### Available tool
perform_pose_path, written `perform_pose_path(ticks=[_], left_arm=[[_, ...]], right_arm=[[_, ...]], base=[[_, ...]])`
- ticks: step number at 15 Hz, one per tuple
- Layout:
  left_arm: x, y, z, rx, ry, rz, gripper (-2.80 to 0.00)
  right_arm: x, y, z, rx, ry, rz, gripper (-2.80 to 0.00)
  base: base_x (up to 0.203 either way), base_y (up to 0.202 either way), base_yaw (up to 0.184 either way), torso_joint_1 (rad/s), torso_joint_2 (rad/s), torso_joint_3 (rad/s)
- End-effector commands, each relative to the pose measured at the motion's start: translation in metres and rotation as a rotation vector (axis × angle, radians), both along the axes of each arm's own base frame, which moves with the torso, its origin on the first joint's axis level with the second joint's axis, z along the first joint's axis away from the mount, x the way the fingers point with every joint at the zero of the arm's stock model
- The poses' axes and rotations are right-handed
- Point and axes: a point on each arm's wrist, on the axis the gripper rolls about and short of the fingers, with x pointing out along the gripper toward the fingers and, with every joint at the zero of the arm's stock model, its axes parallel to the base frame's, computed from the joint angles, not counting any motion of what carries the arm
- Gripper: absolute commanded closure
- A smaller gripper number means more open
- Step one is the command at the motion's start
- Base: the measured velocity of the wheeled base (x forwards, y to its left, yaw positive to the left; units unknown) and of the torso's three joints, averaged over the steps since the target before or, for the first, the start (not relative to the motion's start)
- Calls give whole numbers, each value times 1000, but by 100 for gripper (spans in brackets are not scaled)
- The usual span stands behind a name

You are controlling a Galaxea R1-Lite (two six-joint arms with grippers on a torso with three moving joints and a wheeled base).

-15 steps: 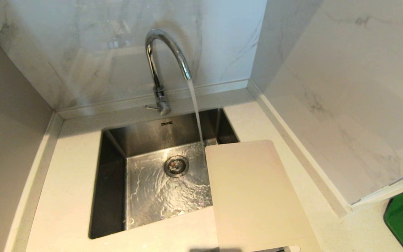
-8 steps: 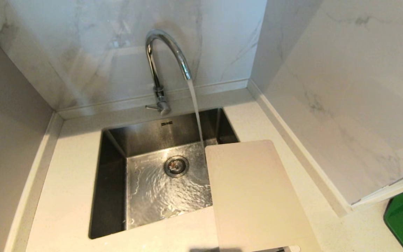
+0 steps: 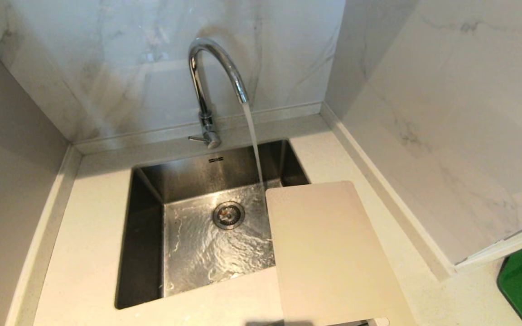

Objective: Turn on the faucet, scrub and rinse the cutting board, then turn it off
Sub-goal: Pick up the cutting board

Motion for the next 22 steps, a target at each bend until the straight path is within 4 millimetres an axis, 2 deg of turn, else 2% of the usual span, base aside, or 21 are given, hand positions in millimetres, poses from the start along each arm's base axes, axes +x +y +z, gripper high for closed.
perform_pose_path(ticks=[1,17,19,22], left_arm=[[0,0,0,0,1,0,0],[0,0,0,-5,0,3,0],[0,0,0,-5,0,2,0],[0,0,0,-6,0,0,0]], right_arm=[[0,0,0,0,0,1,0],[0,0,3,-36,10,9,0],[1,1,33,-38,5,41,0],[11,2,117,-38,-59,100,0]], base=[[0,0,0,0,0,0],[0,0,0,0,0,0],[0,0,0,0,0,0],[0,0,0,0,0,0]])
